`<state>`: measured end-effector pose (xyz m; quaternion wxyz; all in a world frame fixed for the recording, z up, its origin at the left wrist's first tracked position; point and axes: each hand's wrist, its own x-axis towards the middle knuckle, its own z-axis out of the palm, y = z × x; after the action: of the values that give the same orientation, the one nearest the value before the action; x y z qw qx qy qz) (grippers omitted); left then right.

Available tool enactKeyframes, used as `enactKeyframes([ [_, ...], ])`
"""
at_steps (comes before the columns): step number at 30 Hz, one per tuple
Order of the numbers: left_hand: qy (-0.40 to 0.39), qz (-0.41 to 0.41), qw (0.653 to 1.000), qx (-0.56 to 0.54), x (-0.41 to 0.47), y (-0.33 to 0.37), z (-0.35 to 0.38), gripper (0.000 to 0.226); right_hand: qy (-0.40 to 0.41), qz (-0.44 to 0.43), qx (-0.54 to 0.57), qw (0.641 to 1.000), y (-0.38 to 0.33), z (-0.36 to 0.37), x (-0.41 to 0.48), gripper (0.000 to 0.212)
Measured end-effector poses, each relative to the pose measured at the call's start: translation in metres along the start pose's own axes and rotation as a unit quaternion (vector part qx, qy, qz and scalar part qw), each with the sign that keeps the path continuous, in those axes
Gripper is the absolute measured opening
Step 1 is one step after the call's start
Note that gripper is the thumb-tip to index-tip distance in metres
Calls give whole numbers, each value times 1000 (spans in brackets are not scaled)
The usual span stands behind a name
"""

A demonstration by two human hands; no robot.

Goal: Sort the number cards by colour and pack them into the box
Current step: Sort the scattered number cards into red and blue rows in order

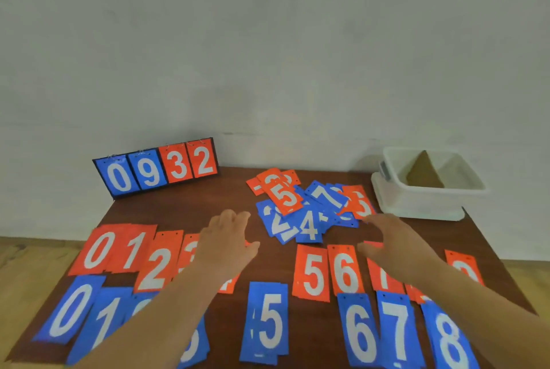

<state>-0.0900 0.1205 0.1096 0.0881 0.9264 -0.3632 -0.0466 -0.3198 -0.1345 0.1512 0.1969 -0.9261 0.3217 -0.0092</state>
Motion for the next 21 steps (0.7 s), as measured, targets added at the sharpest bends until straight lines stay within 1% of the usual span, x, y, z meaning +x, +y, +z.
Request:
enactKeyframes([
  [3,11,1,1000,4,3,39,5,70,23,17,11,1000,44,-25,-12,64],
  [5,12,-2,1000,1,4,59,9,71,26,19,22,999,60,-31,-11,63],
  [9,-5,-22,1000,-2,8,80,18,75,-6,11,33,999,66,-26,9,64],
  [15,-44,-64,997,-9,32,77,34,77,-46,5,71,996,55,-6,59,56],
  [21,-84,-90,992,-31,91,67,64,79,-91,18,53,994,59,17,114,51],
])
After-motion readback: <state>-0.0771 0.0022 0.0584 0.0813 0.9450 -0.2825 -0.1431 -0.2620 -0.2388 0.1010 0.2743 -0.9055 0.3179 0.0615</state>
